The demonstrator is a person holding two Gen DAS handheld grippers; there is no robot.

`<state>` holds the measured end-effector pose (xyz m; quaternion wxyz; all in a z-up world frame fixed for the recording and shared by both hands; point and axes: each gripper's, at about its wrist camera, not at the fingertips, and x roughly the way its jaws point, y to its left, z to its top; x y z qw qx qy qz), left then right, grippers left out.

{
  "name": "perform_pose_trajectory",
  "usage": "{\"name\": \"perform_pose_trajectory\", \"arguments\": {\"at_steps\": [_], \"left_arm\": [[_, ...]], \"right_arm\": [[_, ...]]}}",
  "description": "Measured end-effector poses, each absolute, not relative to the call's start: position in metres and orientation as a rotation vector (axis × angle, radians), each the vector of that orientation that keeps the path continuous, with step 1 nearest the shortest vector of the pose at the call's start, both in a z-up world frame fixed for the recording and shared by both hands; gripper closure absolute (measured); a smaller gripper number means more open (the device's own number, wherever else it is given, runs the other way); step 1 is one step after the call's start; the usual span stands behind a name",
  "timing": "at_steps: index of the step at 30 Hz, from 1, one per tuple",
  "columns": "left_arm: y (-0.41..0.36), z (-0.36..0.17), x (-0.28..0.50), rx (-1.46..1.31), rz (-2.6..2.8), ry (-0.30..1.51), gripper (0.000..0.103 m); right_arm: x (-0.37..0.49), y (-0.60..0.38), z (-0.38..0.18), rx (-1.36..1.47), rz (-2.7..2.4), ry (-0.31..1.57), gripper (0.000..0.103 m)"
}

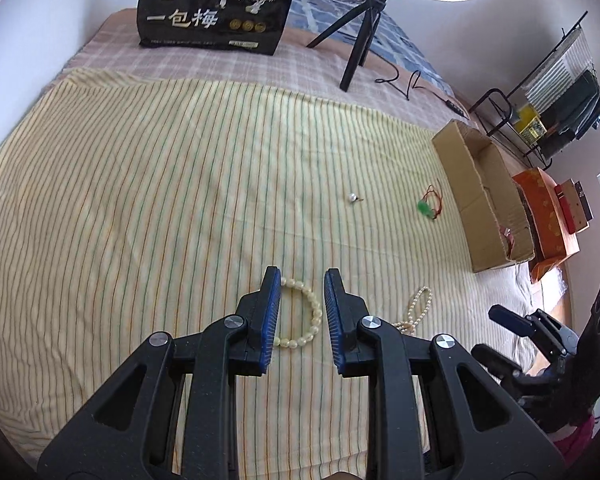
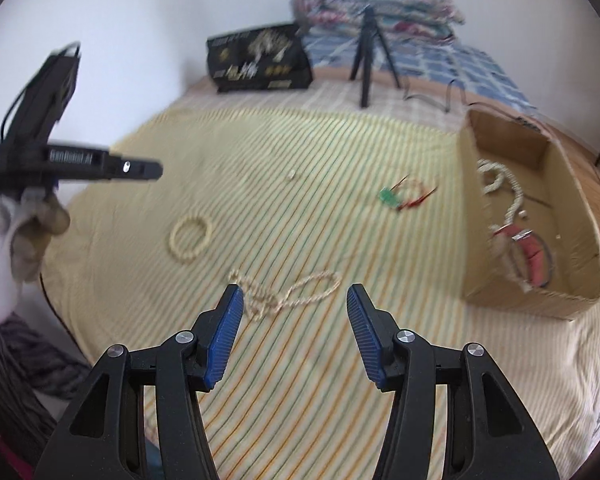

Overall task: Organize jewelry
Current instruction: 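Withdraw both tools from the box toward the remaining jewelry, then close the left tool on the cream bead bracelet while the right tool grasps the pearl strand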

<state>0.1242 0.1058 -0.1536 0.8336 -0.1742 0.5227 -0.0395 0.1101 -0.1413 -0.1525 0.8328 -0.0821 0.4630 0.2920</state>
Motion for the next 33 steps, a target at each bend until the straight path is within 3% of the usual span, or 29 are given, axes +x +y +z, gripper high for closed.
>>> {"name": "perform_pose_trajectory", "arguments": {"at_steps": [2, 13, 18, 33], "left_arm": [[0.107, -0.166, 0.125, -0.37, -0.075, 1.135, 0.082], [0.106, -0.214, 0.132, -0.354, -0.051, 1.259, 0.082], [0.107, -0.219, 0.137, -0.354, -0.05, 1.267, 0.082], [0.092, -0.226, 0.139, -0.241, -0.048, 1.252, 0.082]], "right_arm": [[0.106, -0.132, -0.169, -0.198, 0.632, 1.026, 0.037], [0.116, -0.117, -0.209, -0.185, 0.614, 1.17, 0.036], [0.116, -0.103, -0.215, -0.213, 0.621, 1.152, 0.027], [0.119, -0.076, -0.222, -0.371, 0.615, 1.059, 0.031]]}}
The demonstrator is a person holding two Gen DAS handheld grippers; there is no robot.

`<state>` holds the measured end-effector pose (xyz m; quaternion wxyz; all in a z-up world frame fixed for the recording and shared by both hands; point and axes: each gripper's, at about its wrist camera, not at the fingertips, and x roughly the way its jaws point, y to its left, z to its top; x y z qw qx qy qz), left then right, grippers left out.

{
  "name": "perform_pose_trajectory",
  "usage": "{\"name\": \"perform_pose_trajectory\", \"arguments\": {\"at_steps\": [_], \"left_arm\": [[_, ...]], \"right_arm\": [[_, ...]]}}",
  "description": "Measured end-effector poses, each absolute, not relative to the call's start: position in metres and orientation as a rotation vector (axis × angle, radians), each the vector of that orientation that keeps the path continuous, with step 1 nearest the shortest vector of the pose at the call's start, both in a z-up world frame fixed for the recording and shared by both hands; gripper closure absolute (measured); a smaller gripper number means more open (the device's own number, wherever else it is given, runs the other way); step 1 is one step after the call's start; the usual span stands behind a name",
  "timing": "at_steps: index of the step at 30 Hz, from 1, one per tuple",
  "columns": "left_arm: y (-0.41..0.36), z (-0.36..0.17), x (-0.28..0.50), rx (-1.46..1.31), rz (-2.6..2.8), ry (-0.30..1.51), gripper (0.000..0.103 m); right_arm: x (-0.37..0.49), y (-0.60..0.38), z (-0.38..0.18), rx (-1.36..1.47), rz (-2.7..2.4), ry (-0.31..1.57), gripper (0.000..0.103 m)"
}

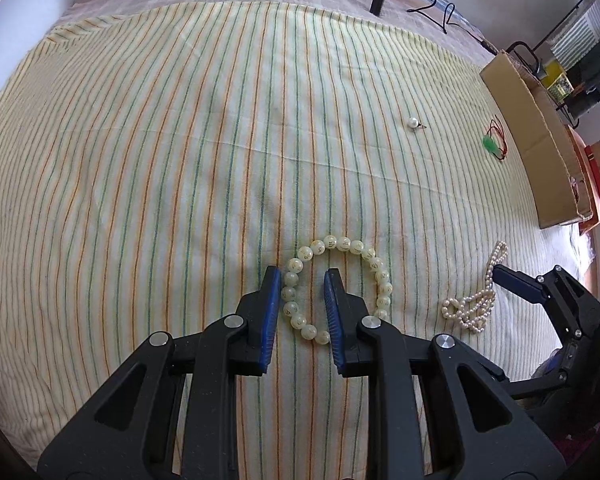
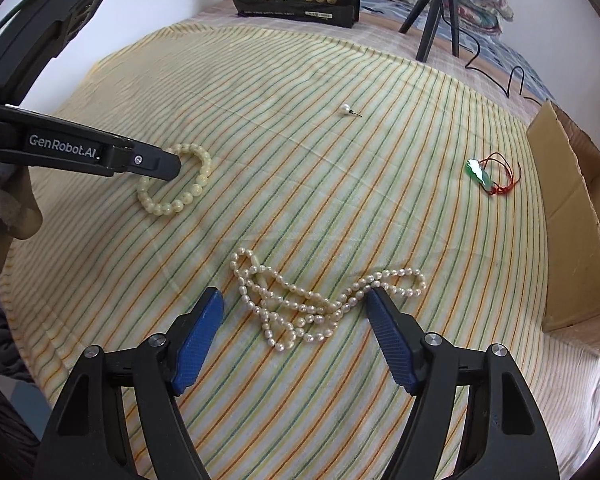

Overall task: Organize jewelry
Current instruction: 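Close the left tool on the cream bead bracelet while the right tool grasps the pearl strand, then lift the bracelet and pearl strand with both tools and carry them toward the box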

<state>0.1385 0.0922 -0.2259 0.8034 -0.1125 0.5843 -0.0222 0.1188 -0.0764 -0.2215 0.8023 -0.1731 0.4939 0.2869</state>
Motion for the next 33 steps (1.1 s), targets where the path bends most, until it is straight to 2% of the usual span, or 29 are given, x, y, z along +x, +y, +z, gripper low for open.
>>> {"name": "perform_pose_trajectory", "arguments": {"at_steps": [2, 4, 6, 7, 9, 11, 16, 26, 33], "left_arm": [[0.093, -0.226, 0.138, -0.242, -0.04, 1.24, 0.083], [0.095, -0.226, 0.139, -0.246, -0.023, 1.232, 0.092], [0.098, -0.226, 0.14, -0.26, -0.019, 1.226, 0.096], [0.099, -0.226, 0.141, -0.268, -0.019, 1.225, 0.097], [0.101, -0.225, 0.142, -0.291, -0.017, 1.219, 0.097], [0.102, -0.223, 0.141, -0.308, -0.017, 1.212, 0.097], [0.097, -0.211, 0.141, -0.336, -0.051, 1.189, 0.098], [0.072, -0.172, 0.143, -0.352, -0.133, 1.107, 0.098], [0.069, -0.168, 0.143, -0.35, -0.136, 1.097, 0.098]], "right_arm": [[0.117, -0.077, -0.222, -0.375, 0.618, 1.046, 0.036], [0.116, -0.076, -0.221, -0.381, 0.624, 1.032, 0.046], [0.115, -0.075, -0.22, -0.387, 0.635, 1.02, 0.061], [0.114, -0.075, -0.219, -0.392, 0.64, 1.014, 0.065], [0.115, -0.075, -0.219, -0.397, 0.643, 1.008, 0.081], [0.116, -0.076, -0.217, -0.396, 0.64, 1.007, 0.092], [0.121, -0.083, -0.212, -0.351, 0.643, 1.023, 0.097], [0.138, -0.106, -0.185, -0.207, 0.628, 0.994, 0.097], [0.139, -0.109, -0.193, -0.197, 0.634, 1.016, 0.098]]}}
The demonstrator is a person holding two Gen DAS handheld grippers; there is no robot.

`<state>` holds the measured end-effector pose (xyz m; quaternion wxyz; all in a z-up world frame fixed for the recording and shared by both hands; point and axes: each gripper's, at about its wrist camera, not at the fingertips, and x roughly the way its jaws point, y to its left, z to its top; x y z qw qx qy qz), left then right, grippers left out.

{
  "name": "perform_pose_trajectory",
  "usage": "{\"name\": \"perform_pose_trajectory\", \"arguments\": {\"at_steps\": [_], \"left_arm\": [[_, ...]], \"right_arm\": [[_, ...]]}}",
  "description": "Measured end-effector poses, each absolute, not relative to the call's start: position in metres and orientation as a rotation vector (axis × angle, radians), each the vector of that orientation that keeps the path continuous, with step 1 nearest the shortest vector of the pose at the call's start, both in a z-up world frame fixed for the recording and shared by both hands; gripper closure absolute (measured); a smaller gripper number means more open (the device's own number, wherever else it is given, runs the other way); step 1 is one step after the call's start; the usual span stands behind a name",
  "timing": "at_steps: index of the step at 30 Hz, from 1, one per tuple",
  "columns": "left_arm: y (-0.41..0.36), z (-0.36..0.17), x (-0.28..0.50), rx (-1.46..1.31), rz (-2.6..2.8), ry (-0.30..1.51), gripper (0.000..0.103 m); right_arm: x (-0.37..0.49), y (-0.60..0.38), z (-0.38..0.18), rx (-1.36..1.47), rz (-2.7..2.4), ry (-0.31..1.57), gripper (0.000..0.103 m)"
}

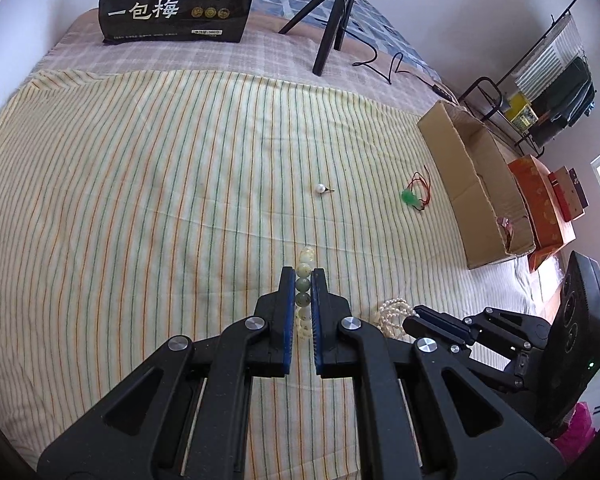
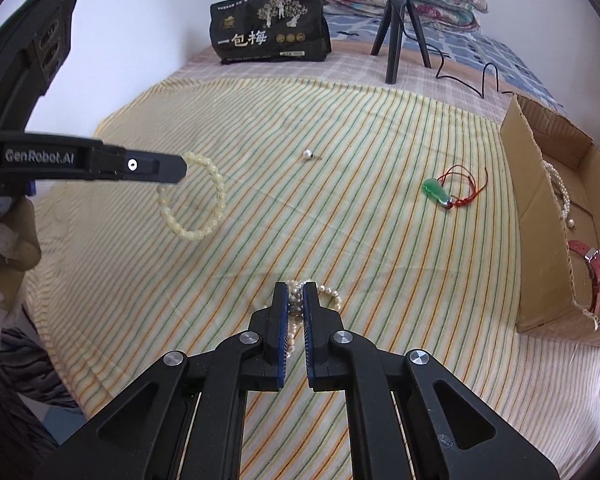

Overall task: Organize jewelry
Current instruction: 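Lift the bracelet and pearl strand with both tools and carry them toward the box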

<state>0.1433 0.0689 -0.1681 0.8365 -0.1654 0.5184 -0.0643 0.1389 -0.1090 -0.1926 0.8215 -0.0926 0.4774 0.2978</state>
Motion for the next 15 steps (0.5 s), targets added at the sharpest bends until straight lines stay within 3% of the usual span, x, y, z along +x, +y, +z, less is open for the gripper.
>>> {"name": "perform_pose_trajectory", "arguments": {"at_steps": [15], "left_arm": [[0.061, -0.137, 0.144, -0.386, -0.186, 1.031, 0.098]], "right_arm": [[0.151, -0.137, -0.115, -0.066, 0.621, 0.843, 0.098]]}}
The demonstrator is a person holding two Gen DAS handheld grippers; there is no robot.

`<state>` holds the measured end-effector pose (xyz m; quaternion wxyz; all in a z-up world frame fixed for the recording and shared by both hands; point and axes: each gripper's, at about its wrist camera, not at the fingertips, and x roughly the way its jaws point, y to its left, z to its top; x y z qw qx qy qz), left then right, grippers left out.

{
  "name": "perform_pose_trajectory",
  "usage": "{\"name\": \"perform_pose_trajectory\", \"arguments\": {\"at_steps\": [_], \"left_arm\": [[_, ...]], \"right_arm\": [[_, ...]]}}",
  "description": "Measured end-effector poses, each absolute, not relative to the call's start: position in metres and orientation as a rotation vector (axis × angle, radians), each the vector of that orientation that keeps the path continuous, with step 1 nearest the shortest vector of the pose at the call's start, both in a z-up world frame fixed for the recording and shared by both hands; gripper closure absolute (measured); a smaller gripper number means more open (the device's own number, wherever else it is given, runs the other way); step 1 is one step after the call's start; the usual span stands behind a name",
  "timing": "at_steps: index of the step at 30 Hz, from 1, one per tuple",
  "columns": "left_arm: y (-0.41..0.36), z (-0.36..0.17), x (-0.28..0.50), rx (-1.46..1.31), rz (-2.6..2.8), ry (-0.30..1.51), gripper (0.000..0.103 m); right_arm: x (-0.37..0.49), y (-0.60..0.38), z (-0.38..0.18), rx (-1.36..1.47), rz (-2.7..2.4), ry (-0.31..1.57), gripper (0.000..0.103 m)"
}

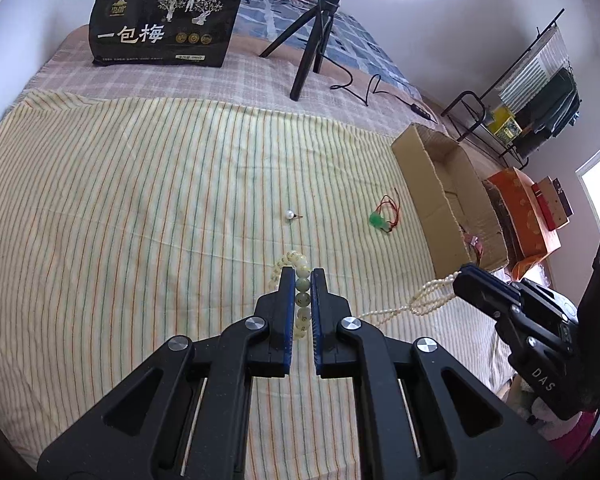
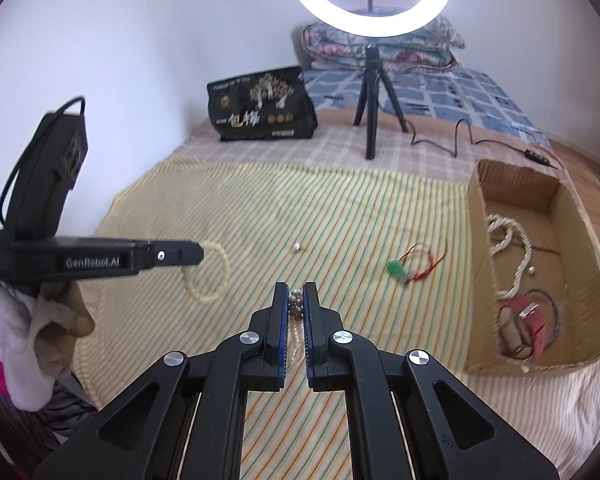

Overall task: Organize jewelry
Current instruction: 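Lift the bracelet and pearl strand with both tools and carry them toward the box, then lower the bracelet and strand into the box and open both tools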

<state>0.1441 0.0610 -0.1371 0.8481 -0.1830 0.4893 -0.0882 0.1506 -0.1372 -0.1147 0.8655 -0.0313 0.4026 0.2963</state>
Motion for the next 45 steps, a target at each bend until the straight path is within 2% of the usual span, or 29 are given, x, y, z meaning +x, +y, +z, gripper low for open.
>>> {"name": "perform_pose_trajectory", "arguments": {"at_steps": [19, 30, 45], "left_arm": [[-0.011, -0.076, 0.167, -0.381, -0.348, 0.909, 0.098], [-0.049, -0.074, 0.184, -0.349, -0.404, 0.92, 0.098], [-0.118, -0.073, 0.228, -0.285, -0.482, 0.924, 0.098]], "right_arm": [[0.2, -0.208, -0.043, 0.058, 0.476, 0.673, 0.098], [0.228, -0.258, -0.035, 0.057, 0.374, 0.66, 0.098], [0.279, -0.302, -0.051, 0.051, 0.294, 0.677, 0.098]]}}
